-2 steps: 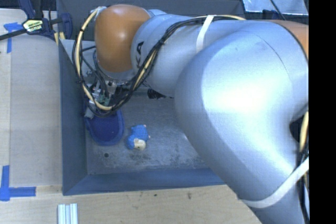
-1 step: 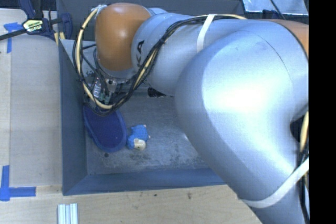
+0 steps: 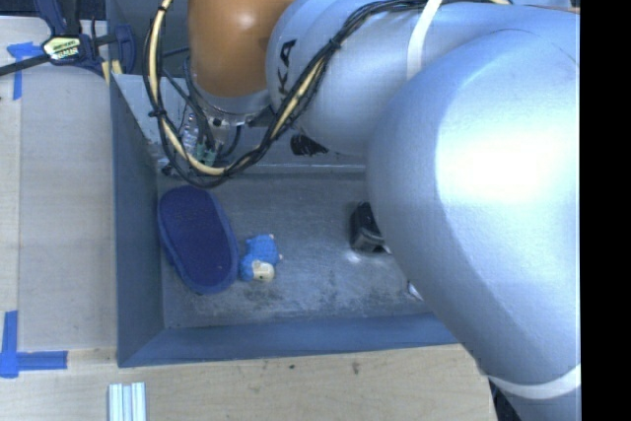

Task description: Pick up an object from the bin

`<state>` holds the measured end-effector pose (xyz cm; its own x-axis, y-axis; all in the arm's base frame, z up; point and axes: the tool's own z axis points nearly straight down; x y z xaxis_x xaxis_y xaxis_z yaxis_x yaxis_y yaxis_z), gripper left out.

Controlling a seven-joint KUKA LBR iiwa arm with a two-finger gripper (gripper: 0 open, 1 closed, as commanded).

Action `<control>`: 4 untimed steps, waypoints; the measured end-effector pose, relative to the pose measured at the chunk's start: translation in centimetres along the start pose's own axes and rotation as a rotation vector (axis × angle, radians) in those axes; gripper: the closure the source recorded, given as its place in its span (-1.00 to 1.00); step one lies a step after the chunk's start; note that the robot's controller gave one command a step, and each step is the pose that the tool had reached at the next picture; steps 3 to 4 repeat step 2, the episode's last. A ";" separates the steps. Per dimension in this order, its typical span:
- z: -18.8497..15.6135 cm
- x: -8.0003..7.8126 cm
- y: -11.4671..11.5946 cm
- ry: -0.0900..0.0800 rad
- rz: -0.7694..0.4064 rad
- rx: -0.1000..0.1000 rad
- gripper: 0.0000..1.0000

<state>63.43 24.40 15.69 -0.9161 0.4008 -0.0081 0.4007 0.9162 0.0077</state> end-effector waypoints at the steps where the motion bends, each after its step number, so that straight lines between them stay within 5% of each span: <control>1: -0.9 -0.1 0.1 0.004 0.000 0.004 1.00; 4: -2.7 -0.2 0.1 0.004 -0.001 0.003 1.00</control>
Offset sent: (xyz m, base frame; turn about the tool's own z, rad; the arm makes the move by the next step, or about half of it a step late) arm 0.0001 0.0000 0.0072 0.0000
